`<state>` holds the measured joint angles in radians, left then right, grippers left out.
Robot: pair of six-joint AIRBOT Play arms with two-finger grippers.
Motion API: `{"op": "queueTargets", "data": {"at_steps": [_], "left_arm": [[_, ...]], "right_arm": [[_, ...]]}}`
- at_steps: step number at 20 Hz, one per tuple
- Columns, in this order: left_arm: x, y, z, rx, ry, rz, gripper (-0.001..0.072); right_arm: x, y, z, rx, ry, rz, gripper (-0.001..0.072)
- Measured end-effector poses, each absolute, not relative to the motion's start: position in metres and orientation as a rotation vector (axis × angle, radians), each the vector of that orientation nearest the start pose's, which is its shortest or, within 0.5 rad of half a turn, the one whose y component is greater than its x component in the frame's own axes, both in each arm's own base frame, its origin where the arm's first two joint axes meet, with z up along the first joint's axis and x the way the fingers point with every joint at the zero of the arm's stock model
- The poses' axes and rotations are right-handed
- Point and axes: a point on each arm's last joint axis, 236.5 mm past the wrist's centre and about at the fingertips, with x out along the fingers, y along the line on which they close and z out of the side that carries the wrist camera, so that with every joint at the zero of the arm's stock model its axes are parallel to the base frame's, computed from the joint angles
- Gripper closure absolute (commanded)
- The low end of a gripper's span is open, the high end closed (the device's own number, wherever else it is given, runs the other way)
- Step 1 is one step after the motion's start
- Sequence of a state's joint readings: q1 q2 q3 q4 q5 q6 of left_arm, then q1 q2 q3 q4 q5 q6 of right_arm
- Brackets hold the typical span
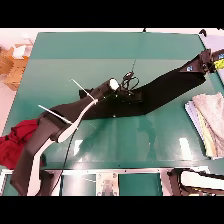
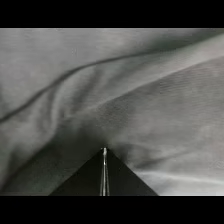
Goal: Fold the shirts.
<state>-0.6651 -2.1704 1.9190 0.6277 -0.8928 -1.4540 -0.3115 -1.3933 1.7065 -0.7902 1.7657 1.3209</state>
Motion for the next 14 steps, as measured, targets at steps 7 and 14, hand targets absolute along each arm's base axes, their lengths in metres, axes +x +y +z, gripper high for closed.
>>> {"op": "queueTargets", "data": {"at_steps": [7,14], "left_arm": [[0.423,-0.405,0.028,-0.435,1.367,-1.012,0.0676],[0.459,-0.223,0.126,-0.36,1.263,-0.764,0.0676]], "right_arm": [[0.374,0.105,0.192,0.45,1.173,0.72,0.0695],[0.39,0.251,0.138,0.453,1.182,0.851,0.0695]]}}
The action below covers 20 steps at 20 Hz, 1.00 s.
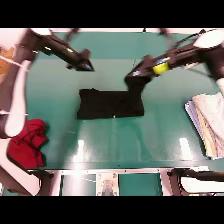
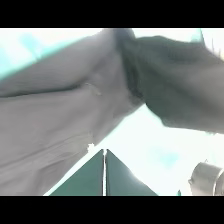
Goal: Fold the shirts.
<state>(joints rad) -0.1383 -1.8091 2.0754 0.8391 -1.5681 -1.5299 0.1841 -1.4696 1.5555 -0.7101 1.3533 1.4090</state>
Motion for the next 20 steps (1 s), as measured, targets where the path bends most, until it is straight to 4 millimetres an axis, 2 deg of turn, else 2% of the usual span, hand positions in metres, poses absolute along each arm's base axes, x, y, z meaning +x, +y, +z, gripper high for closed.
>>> {"op": "queueTargets", "data": {"at_steps": [2,3,4,5,6,7,8,9,10,11,13,14,15,16,17,19,20], "left_arm": [[0.462,-0.189,0.141,-0.364,1.232,-0.702,0.0676],[0.462,-0.175,0.148,-0.369,1.218,-0.678,0.0676],[0.462,-0.165,0.152,-0.373,1.213,-0.66,0.0675],[0.462,-0.158,0.151,-0.377,1.214,-0.645,0.0676],[0.461,-0.152,0.149,-0.379,1.221,-0.634,0.0675],[0.459,-0.149,0.149,-0.381,1.224,-0.631,0.0676],[0.458,-0.146,0.147,-0.382,1.229,-0.629,0.0676],[0.458,-0.143,0.143,-0.382,1.239,-0.623,0.0676],[0.458,-0.141,0.141,-0.377,1.241,-0.623,0.0676],[0.456,-0.14,0.141,-0.374,1.241,-0.626,0.0676],[0.455,-0.14,0.138,-0.369,1.249,-0.629,0.0676],[0.455,-0.139,0.138,-0.368,1.247,-0.629,0.0676],[0.455,-0.139,0.138,-0.369,1.246,-0.63,0.0676],[0.456,-0.138,0.137,-0.368,1.246,-0.628,0.0676],[0.456,-0.138,0.137,-0.367,1.243,-0.628,0.0676],[0.457,-0.138,0.138,-0.367,1.24,-0.628,0.0675],[0.457,-0.138,0.138,-0.368,1.239,-0.628,0.0676]], "right_arm": [[0.39,0.313,0.103,0.448,1.2,0.887,0.0694],[0.389,0.344,0.085,0.454,1.199,0.897,0.0644],[0.39,0.374,0.066,0.467,1.192,0.899,0.0365],[0.389,0.405,0.045,0.48,1.186,0.896,0.0181],[0.388,0.432,0.024,0.484,1.179,0.891,0.0183],[0.385,0.451,0.009,0.488,1.177,0.89,0.0246],[0.387,0.463,-0.001,0.487,1.167,0.884,0.0299],[0.393,0.467,-0.006,0.488,1.153,0.878,0.0298],[0.401,0.465,-0.005,0.489,1.14,0.869,0.0297],[0.414,0.453,-0.001,0.492,1.129,0.856,0.0293],[0.446,0.412,0.015,0.509,1.107,0.812,0.0233],[0.462,0.383,0.025,0.526,1.105,0.779,0.0201],[0.475,0.352,0.033,0.535,1.106,0.746,0.0199],[0.487,0.316,0.037,0.542,1.116,0.699,0.0191],[0.494,0.283,0.038,0.541,1.133,0.656,0.0154],[0.494,0.221,0.03,0.548,1.192,0.563,0.0146],[0.489,0.194,0.017,0.557,1.238,0.512,0.0119]]}}
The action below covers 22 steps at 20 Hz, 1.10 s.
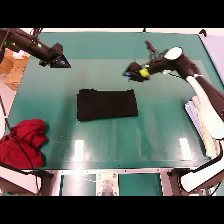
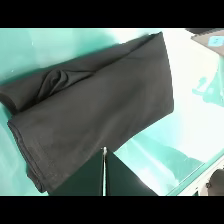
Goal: Fold the shirts.
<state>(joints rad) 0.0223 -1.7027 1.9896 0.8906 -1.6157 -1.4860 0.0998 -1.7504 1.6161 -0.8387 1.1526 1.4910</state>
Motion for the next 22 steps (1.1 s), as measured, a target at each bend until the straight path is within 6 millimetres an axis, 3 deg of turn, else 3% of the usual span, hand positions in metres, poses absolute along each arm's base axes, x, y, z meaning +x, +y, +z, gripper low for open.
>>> {"op": "queueTargets", "data": {"at_steps": [2,4,7,9,10,11,12,13,15,18,20,22], "left_arm": [[0.458,-0.138,0.138,-0.368,1.235,-0.626,0.0675],[0.458,-0.138,0.138,-0.368,1.233,-0.626,0.0675],[0.46,-0.137,0.138,-0.37,1.226,-0.623,0.0675],[0.461,-0.138,0.138,-0.371,1.224,-0.622,0.0676],[0.461,-0.138,0.139,-0.372,1.224,-0.621,0.0675],[0.461,-0.138,0.138,-0.372,1.224,-0.621,0.0675],[0.461,-0.138,0.139,-0.373,1.224,-0.621,0.0676],[0.461,-0.138,0.139,-0.374,1.225,-0.62,0.0675],[0.46,-0.138,0.138,-0.374,1.23,-0.621,0.0675],[0.458,-0.138,0.138,-0.374,1.235,-0.622,0.0675],[0.458,-0.138,0.138,-0.374,1.238,-0.623,0.0675],[0.457,-0.138,0.138,-0.373,1.24,-0.624,0.0675]], "right_arm": [[0.475,0.157,-0.012,0.593,1.318,0.429,0.0118],[0.45,0.142,-0.045,0.626,1.408,0.392,0.0118],[0.426,0.147,-0.079,0.679,1.465,0.405,0.0119],[0.417,0.165,-0.089,0.72,1.484,0.45,0.0138],[0.414,0.177,-0.093,0.745,1.492,0.479,0.0274],[0.412,0.184,-0.097,0.739,1.491,0.496,0.0474],[0.412,0.192,-0.1,0.746,1.487,0.514,0.0623],[0.412,0.198,-0.1,0.739,1.48,0.532,0.0693],[0.423,0.207,-0.086,0.743,1.433,0.565,0.0694],[0.451,0.199,-0.03,0.758,1.303,0.61,0.0695],[0.474,0.172,0.019,0.774,1.186,0.604,0.0694],[0.49,0.132,0.07,0.796,1.076,0.582,0.0695]]}}
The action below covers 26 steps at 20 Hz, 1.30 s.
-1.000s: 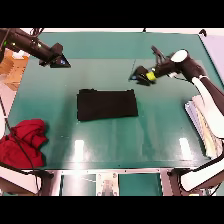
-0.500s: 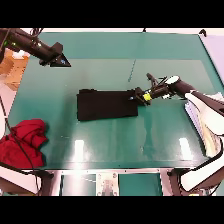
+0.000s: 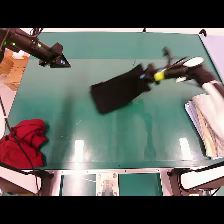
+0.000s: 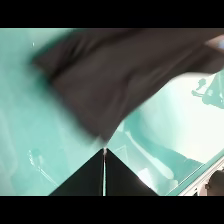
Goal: Fold the shirts.
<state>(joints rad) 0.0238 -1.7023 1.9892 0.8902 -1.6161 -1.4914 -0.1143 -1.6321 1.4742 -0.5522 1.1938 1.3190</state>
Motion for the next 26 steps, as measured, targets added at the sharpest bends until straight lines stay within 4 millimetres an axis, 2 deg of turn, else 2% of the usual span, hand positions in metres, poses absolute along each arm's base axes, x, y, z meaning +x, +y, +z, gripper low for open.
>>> {"op": "queueTargets", "data": {"at_steps": [3,5,7,11,14,16,19,23,26], "left_arm": [[0.457,-0.138,0.138,-0.373,1.24,-0.623,0.0675],[0.457,-0.138,0.138,-0.373,1.241,-0.624,0.0675],[0.456,-0.138,0.137,-0.372,1.246,-0.625,0.0675],[0.454,-0.138,0.137,-0.37,1.253,-0.628,0.0676],[0.453,-0.138,0.137,-0.369,1.255,-0.63,0.0675],[0.453,-0.138,0.137,-0.368,1.256,-0.63,0.0675],[0.453,-0.138,0.137,-0.368,1.256,-0.63,0.0675],[0.453,-0.138,0.137,-0.366,1.255,-0.631,0.0675],[0.453,-0.138,0.136,-0.364,1.255,-0.633,0.0675]], "right_arm": [[0.498,0.051,0.138,0.838,0.928,0.5,0.0695],[0.493,-0.007,0.167,0.873,0.859,0.42,0.0695],[0.48,-0.073,0.19,0.921,0.787,0.309,0.0695],[0.43,-0.19,0.202,1.019,0.703,0.08,0.0695],[0.378,-0.253,0.196,1.102,0.686,-0.073,0.0695],[0.346,-0.275,0.193,1.154,0.692,-0.137,0.0695],[0.306,-0.292,0.187,1.194,0.725,-0.242,0.0695],[0.256,-0.303,0.169,1.195,0.833,-0.458,0.0695],[0.218,-0.303,0.142,1.222,0.959,-0.611,0.0695]]}}
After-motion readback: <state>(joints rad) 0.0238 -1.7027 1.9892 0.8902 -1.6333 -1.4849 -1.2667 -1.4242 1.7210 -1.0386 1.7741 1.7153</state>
